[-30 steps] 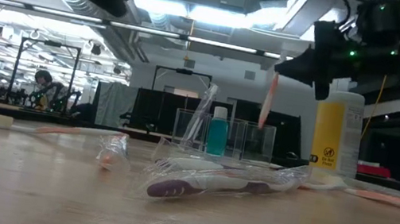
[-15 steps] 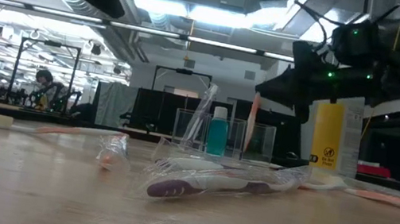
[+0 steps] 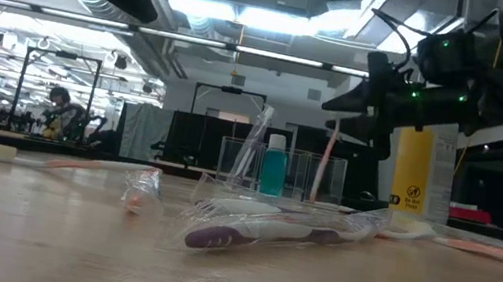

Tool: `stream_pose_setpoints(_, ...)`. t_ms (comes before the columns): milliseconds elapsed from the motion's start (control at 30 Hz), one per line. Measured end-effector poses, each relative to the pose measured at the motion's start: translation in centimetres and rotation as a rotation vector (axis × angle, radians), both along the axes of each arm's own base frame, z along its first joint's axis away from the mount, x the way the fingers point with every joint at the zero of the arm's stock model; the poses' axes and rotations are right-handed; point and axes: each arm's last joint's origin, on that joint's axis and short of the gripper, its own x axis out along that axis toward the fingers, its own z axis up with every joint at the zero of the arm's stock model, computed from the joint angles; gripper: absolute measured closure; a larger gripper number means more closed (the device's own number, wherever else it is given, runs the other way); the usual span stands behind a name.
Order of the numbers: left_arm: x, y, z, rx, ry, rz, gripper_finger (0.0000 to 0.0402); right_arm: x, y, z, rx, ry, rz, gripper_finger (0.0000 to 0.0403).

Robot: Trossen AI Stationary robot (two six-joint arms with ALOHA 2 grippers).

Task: Pick & Place toothbrushing station
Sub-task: Put the orange toothbrush into the right section of the transparent organizer

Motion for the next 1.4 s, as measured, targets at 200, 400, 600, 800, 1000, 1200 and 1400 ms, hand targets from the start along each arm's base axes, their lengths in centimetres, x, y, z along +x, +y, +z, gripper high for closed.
stream_pose_setpoints(200, 0.0, 0.1, 0.0, 0.009, 0.001, 0.004, 0.0238, -0.1, 1.9, 1.1, 0.093, -0.02, 0.118, 0.0226)
stream_pose_setpoints(400, -0.1, 0.3, 0.1, 0.073, -0.029, 0.04, 0.0238, -1.5, 4.2, 1.7, 0.101, 0.149, 0.071, 0.0245)
stream_pose_setpoints(600, -0.1, 0.5, 0.1, 0.122, -0.054, 0.067, 0.0238, -3.2, 5.7, 1.3, 0.173, 0.317, 0.08, 0.0249)
stream_pose_setpoints(800, -0.1, 0.6, 0.2, 0.141, -0.069, 0.081, 0.0238, -3.6, 6.4, 1.8, 0.186, 0.306, 0.059, 0.0249)
stream_pose_setpoints(1000, -0.1, 0.6, 0.2, 0.15, -0.078, 0.088, 0.0238, -4.6, 6.7, 2.6, 0.192, 0.299, 0.039, 0.025)
stream_pose_setpoints(1200, -0.1, 0.6, 0.2, 0.15, -0.078, 0.088, 0.0238, -6.3, 9.2, 1.8, 0.29, 0.462, 0.178, 0.025)
stream_pose_setpoints(1400, -0.1, 0.7, 0.3, 0.177, -0.103, 0.109, 0.0238, -6.8, 11.5, 1.4, 0.332, 0.526, 0.204, 0.025)
